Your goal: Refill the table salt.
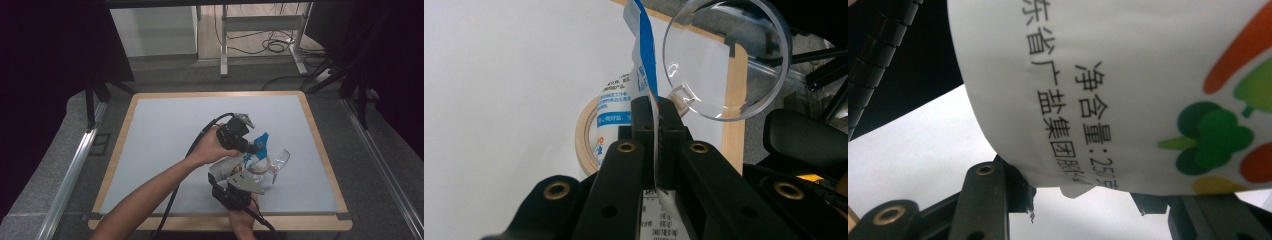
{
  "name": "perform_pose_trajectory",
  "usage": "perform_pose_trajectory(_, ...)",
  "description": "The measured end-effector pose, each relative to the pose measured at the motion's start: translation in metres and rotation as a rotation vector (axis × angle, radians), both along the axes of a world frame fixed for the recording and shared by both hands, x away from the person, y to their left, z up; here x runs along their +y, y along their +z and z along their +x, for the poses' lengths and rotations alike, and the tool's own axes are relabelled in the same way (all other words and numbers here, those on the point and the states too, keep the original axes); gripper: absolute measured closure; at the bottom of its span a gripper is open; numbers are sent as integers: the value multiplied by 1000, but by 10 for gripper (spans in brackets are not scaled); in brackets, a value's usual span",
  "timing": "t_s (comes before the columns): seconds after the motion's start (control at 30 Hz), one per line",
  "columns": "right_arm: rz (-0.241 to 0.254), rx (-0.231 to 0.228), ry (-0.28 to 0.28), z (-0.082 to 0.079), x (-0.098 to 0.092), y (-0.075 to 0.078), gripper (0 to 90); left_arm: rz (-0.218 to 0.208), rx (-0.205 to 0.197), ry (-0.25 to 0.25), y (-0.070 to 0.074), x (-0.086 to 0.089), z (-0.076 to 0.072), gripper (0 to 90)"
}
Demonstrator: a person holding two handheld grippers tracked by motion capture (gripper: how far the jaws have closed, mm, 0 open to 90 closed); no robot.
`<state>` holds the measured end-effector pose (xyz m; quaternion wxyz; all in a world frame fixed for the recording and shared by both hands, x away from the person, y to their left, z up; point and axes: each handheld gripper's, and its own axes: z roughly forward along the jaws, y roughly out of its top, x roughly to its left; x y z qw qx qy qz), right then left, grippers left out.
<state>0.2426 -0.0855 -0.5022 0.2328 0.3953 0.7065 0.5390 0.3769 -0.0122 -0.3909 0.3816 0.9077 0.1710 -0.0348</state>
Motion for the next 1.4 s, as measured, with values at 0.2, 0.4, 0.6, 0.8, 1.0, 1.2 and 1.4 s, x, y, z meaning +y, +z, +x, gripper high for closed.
perform_pose_trajectory(0.2,-10,15,6,0,-1,-2,527,11,-2,1,-1,0,0,900)
perform_pose_trajectory(0.4,6,16,12,0,-2,0,528,5,0,2,0,0,1,900)
perform_pose_trajectory(0.6,8,11,9,0,-3,1,529,5,-3,1,0,-1,0,900)
perform_pose_trajectory(0.8,12,12,6,0,-3,1,529,12,-1,-3,1,-3,1,900)
perform_pose_trajectory(1.0,11,13,6,0,-3,1,529,13,0,-3,0,-2,1,900)
perform_pose_trajectory(1.2,12,14,9,-1,-2,1,529,18,3,-5,0,-1,1,900)
perform_pose_trajectory(1.4,14,13,14,-1,-2,2,530,21,6,-5,-1,-2,0,900)
